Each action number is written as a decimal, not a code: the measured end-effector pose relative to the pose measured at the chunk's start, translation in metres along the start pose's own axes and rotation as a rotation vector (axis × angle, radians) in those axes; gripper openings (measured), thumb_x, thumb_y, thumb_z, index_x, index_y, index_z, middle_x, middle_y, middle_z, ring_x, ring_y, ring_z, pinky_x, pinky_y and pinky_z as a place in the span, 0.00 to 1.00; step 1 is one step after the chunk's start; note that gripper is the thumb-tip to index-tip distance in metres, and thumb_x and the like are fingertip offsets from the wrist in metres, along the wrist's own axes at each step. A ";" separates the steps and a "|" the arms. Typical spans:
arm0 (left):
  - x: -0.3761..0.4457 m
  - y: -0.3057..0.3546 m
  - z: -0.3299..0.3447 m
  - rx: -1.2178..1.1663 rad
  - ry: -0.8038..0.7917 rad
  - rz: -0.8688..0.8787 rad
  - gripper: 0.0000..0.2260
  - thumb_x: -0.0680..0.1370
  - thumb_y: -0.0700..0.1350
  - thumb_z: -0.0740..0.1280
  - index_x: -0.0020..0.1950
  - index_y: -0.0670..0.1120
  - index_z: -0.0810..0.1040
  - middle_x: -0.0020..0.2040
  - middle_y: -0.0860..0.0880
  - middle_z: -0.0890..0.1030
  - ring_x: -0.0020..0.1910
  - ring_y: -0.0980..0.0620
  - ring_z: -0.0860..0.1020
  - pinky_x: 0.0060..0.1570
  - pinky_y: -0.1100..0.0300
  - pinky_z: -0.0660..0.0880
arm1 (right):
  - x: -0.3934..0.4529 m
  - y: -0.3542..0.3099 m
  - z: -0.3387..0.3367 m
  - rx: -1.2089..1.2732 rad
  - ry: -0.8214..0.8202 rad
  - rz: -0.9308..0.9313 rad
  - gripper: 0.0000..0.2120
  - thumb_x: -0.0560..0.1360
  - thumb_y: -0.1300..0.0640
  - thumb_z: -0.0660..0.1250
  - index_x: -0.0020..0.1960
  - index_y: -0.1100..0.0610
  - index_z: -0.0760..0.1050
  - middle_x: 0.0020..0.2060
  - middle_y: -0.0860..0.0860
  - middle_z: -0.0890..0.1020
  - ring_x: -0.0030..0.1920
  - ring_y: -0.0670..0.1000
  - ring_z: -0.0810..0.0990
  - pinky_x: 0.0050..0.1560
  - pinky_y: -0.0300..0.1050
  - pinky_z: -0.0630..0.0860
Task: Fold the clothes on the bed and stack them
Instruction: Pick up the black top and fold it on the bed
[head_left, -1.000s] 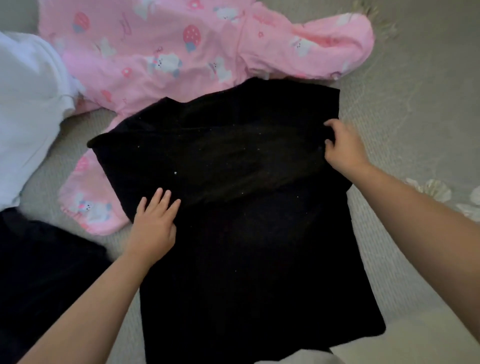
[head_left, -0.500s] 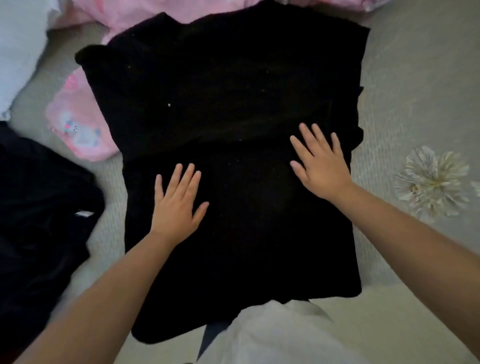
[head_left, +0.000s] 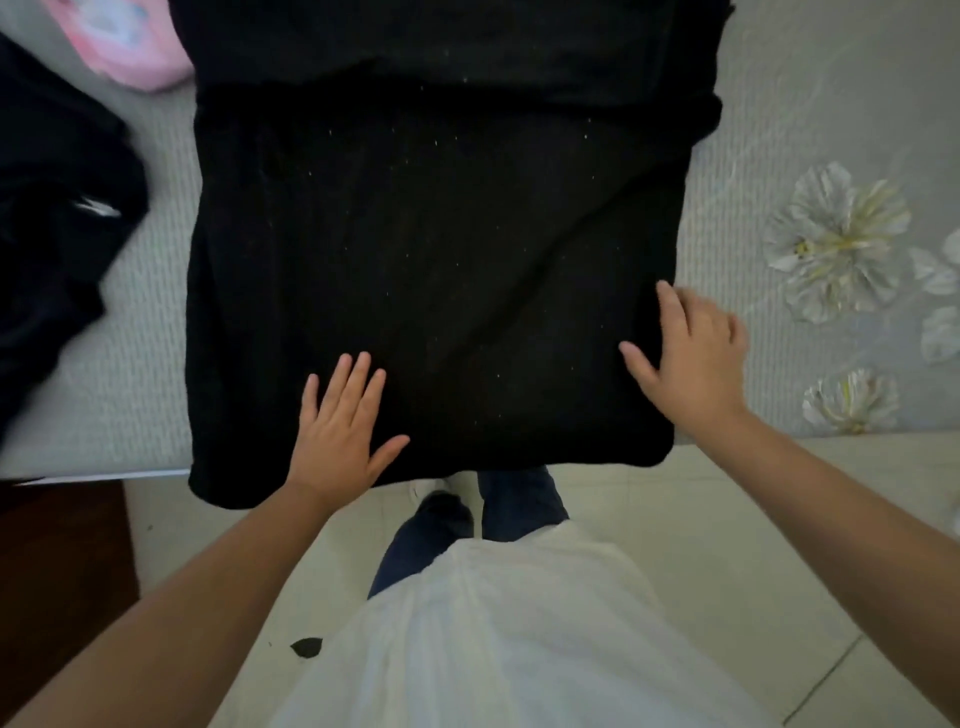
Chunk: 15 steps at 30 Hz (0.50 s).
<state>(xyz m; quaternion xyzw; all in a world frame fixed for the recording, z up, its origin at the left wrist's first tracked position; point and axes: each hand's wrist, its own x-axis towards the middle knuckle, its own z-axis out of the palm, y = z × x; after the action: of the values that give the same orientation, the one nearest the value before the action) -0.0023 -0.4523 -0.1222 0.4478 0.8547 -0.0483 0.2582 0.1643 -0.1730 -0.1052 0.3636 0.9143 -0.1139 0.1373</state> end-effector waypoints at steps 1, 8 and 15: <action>-0.006 0.002 0.007 0.014 -0.013 0.000 0.40 0.76 0.65 0.37 0.68 0.35 0.67 0.69 0.36 0.65 0.69 0.42 0.53 0.65 0.41 0.52 | -0.023 0.000 0.009 -0.015 -0.005 0.116 0.31 0.73 0.51 0.67 0.69 0.64 0.63 0.60 0.65 0.73 0.58 0.63 0.71 0.58 0.58 0.62; -0.047 0.012 0.042 0.172 -0.068 0.002 0.37 0.77 0.59 0.58 0.75 0.44 0.42 0.76 0.44 0.42 0.74 0.48 0.38 0.69 0.50 0.35 | -0.094 -0.020 0.044 0.209 0.016 0.433 0.24 0.76 0.60 0.60 0.71 0.59 0.58 0.48 0.59 0.79 0.48 0.60 0.76 0.53 0.50 0.62; -0.053 0.051 0.061 0.151 -0.003 -0.049 0.38 0.76 0.56 0.62 0.75 0.43 0.43 0.76 0.44 0.45 0.75 0.46 0.42 0.70 0.47 0.38 | -0.118 0.003 0.016 0.510 0.051 0.321 0.25 0.77 0.66 0.60 0.72 0.60 0.58 0.52 0.62 0.77 0.54 0.62 0.75 0.49 0.44 0.67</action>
<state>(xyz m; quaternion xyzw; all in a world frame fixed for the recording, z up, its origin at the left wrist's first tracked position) 0.0873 -0.4800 -0.1416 0.4447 0.8590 -0.1195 0.2238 0.2516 -0.2503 -0.0809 0.5287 0.7903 -0.3077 0.0349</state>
